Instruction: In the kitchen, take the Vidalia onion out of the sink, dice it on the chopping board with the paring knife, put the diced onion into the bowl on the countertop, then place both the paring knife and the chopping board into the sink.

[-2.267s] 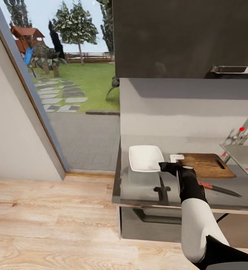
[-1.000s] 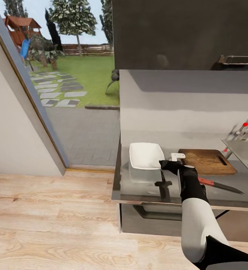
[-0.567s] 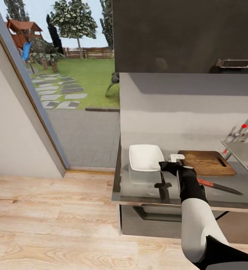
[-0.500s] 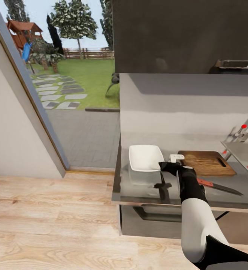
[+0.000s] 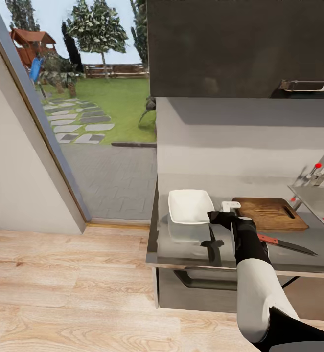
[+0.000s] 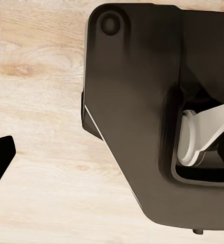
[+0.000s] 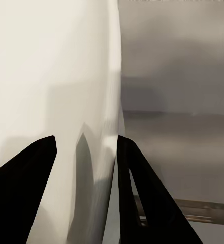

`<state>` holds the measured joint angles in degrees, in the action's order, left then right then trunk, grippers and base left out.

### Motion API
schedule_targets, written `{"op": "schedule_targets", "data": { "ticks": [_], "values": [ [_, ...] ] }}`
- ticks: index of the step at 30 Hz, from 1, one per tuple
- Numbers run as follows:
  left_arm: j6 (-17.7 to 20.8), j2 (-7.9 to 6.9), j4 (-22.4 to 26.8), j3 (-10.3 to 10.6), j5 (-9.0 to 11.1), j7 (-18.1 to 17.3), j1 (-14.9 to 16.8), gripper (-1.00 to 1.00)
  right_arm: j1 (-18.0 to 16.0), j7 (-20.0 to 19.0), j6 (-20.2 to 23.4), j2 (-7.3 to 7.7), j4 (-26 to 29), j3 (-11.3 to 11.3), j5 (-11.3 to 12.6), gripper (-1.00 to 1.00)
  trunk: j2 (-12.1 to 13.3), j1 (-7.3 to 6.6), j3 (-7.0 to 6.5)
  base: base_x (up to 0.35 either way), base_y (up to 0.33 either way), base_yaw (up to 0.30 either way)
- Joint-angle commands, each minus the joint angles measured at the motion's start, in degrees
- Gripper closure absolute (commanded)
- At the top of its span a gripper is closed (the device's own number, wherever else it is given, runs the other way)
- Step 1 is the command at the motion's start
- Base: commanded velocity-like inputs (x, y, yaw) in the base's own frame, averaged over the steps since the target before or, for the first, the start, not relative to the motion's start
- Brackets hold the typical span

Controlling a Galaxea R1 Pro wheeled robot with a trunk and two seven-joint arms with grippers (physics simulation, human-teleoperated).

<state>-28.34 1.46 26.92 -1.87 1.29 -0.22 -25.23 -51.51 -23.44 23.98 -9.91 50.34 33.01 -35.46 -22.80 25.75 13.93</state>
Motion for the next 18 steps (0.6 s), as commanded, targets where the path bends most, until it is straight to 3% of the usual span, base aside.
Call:
{"op": "schedule_targets", "data": {
  "ticks": [1,12,13,18],
  "values": [
    [-0.05,0.03,0.11,-0.13,0.12,-0.04,-0.02,-1.0,-0.08,-0.56,0.1,-0.07,0.11,0.3,-0.51,1.0,-0.12,0.04,0.1,0.0,0.0,0.0],
    [-0.05,0.03,0.07,-0.12,0.12,-0.04,-0.03,-1.0,-0.08,-0.62,0.1,-0.08,0.11,0.3,-0.49,1.0,-0.12,0.04,0.1,0.0,0.0,0.0],
    [-0.05,0.03,0.08,-0.13,0.12,-0.04,-0.02,-1.0,-0.08,-0.63,0.1,-0.09,0.11,0.3,-0.49,-1.0,-0.12,0.04,0.1,0.0,0.0,0.0],
    [-0.05,0.04,0.13,-0.15,0.12,-0.04,-0.02,-1.0,-0.08,-0.64,0.1,-0.09,0.11,0.3,-0.49,-1.0,-0.12,0.04,0.1,0.0,0.0,0.0]
  ]
}}
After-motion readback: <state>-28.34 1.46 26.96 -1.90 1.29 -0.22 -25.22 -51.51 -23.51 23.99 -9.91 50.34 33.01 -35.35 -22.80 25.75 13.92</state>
